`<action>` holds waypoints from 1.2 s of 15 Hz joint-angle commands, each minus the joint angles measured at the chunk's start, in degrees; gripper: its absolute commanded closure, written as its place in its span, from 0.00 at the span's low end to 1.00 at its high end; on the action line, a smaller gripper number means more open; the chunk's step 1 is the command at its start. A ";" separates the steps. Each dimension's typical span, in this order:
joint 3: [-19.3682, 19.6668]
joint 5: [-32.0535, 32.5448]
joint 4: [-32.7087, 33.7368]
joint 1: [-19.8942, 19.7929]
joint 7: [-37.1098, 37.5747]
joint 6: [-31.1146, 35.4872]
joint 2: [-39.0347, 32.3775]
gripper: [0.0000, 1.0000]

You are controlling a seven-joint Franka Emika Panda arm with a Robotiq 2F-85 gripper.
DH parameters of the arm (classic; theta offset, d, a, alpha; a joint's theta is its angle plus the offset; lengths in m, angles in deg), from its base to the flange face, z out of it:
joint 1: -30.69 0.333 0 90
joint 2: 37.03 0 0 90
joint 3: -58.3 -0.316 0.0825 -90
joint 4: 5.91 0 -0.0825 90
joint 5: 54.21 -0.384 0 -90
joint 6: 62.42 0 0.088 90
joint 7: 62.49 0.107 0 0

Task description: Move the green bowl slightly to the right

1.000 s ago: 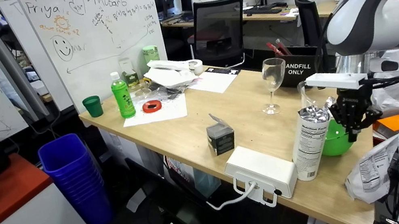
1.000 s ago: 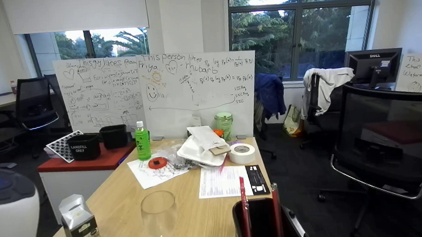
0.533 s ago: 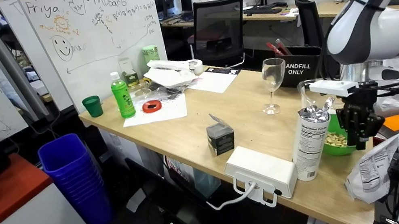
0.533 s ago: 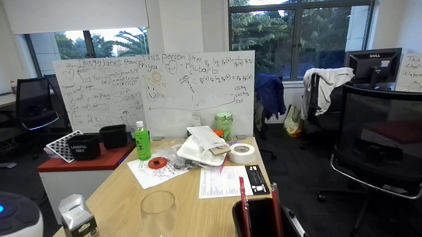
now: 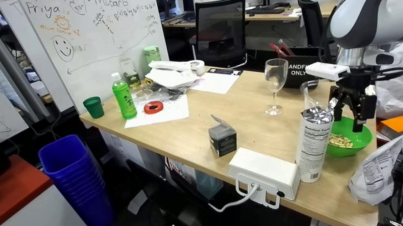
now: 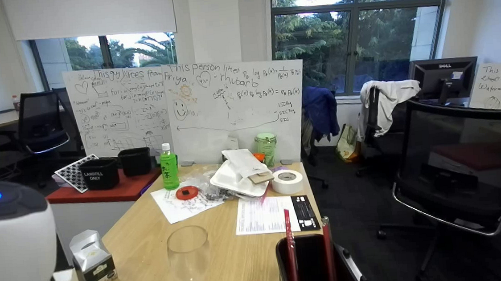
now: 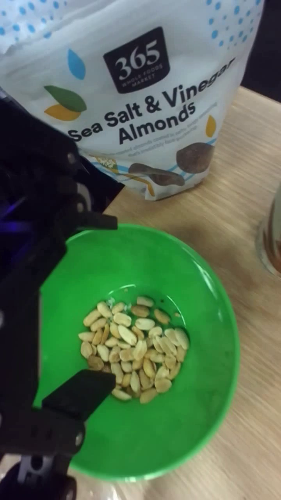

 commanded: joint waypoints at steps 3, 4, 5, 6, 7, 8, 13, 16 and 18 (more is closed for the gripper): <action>-1.35 0.21 -0.67 -1.00 -1.62 -2.77 9.90 0.00; -1.61 0.00 -0.32 -1.03 -1.97 -3.27 11.09 0.00; -1.87 -0.49 0.05 -1.04 -2.63 -3.85 12.21 0.00; -2.04 -1.19 0.57 -1.06 -3.33 -4.68 12.95 0.00; -2.20 -2.42 1.29 -0.97 -4.61 -5.82 13.47 0.00; -2.23 -4.72 2.31 -0.79 -6.67 -8.26 14.01 0.00; -2.91 -6.60 2.95 -1.08 -8.07 -10.14 14.68 0.00; -2.91 -6.61 2.95 -1.08 -8.21 -10.26 14.59 0.00; -2.91 -6.62 2.95 -1.08 -8.21 -10.27 14.60 0.00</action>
